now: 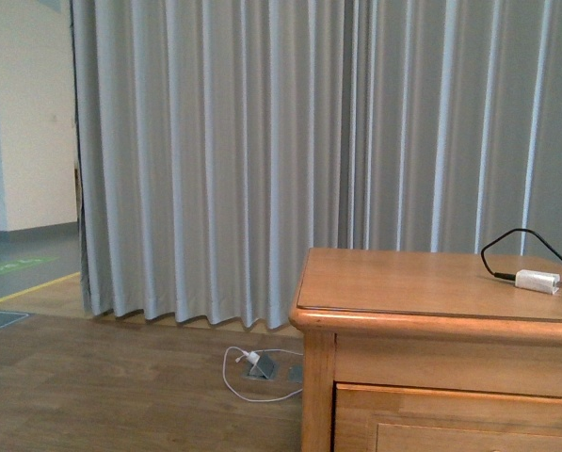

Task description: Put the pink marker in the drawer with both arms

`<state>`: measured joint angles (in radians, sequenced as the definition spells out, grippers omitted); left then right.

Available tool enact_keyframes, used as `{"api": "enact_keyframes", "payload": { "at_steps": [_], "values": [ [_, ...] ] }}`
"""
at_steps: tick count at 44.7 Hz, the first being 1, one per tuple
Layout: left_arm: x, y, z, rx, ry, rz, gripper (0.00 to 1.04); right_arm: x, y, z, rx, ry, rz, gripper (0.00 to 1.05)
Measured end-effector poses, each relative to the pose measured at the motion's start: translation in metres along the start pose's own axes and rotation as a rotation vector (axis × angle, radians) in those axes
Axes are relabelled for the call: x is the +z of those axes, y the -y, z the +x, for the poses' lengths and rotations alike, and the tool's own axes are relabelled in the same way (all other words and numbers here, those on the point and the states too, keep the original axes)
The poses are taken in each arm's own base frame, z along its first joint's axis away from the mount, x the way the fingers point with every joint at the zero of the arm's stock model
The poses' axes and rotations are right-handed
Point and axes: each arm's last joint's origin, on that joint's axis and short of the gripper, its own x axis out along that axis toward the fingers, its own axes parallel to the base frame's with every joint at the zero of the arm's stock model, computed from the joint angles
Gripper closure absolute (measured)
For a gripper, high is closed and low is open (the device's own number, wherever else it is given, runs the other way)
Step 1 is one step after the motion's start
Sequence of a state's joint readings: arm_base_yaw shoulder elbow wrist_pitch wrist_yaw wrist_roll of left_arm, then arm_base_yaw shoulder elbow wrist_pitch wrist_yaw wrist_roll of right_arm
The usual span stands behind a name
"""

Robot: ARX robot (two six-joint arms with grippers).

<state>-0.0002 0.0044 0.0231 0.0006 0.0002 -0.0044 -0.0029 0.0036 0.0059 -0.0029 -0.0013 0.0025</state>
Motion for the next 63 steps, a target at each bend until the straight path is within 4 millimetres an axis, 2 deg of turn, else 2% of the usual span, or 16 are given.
{"api": "enact_keyframes", "payload": {
  "at_steps": [63],
  "values": [
    [0.0,0.0,0.0,0.0,0.0,0.0,0.06,0.0,0.0,0.0,0.0,0.0,0.0,0.08]
  ]
}}
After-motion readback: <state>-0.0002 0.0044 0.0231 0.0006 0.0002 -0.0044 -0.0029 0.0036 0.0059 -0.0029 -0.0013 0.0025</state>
